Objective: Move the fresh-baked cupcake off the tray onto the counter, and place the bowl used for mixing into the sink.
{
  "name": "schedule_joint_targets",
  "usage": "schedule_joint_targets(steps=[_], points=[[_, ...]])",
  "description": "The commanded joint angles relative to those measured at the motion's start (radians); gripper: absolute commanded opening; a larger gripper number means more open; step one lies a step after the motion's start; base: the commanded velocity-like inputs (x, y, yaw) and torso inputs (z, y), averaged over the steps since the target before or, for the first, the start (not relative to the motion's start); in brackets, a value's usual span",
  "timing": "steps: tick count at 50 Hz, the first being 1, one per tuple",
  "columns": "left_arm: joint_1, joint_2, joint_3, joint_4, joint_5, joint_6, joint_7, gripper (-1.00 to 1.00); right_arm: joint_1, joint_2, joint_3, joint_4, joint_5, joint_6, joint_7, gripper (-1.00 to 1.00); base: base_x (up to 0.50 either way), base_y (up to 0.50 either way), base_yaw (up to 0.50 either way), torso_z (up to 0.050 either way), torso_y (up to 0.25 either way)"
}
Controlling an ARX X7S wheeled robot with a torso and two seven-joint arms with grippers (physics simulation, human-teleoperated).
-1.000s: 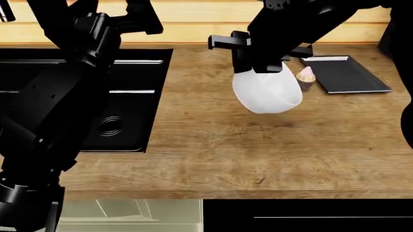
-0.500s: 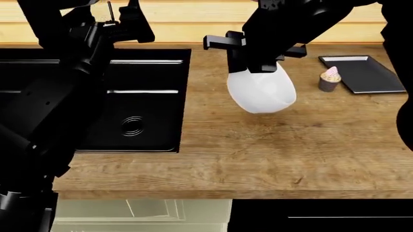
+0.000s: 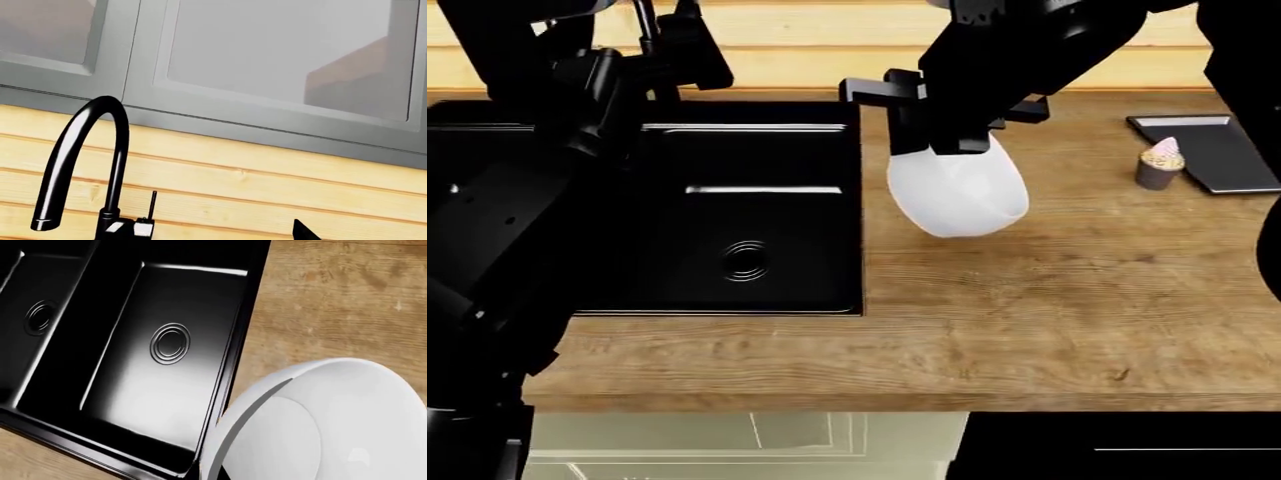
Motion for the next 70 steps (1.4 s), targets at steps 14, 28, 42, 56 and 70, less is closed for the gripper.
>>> schedule_joint_targets(steps=[14, 28, 42, 56, 70], points=[[0.005, -0.002, -0.002, 0.002, -0.002, 0.007, -0.003, 1.00, 0.017, -0.019, -0.213, 0.002, 0.131, -0.029, -0.093, -1.00, 0.00, 0.21, 0.00, 0.000, 0.000], [0.008, -0.002, -0.001, 0.005, -0.007, 0.008, -0.002, 1.00, 0.021, -0.031, -0.320, 0.002, 0.194, -0.041, -0.140, -1.00, 0.00, 0.21, 0.00, 0.000, 0.000], [0.005, 0.002, 0.001, 0.000, -0.005, 0.014, 0.000, 1.00, 0.026, -0.035, -0.355, 0.002, 0.216, -0.047, -0.158, -1.00, 0.00, 0.21, 0.00, 0.000, 0.001], [0.010, 0.000, 0.001, 0.001, -0.004, 0.017, -0.003, 1.00, 0.024, -0.035, -0.365, 0.002, 0.218, -0.047, -0.166, -1.00, 0.00, 0.21, 0.00, 0.000, 0.000], [0.007, 0.001, 0.004, 0.001, -0.005, 0.018, -0.002, 1.00, 0.025, -0.036, -0.376, 0.001, 0.226, -0.049, -0.171, -1.00, 0.00, 0.21, 0.00, 0.000, 0.001]])
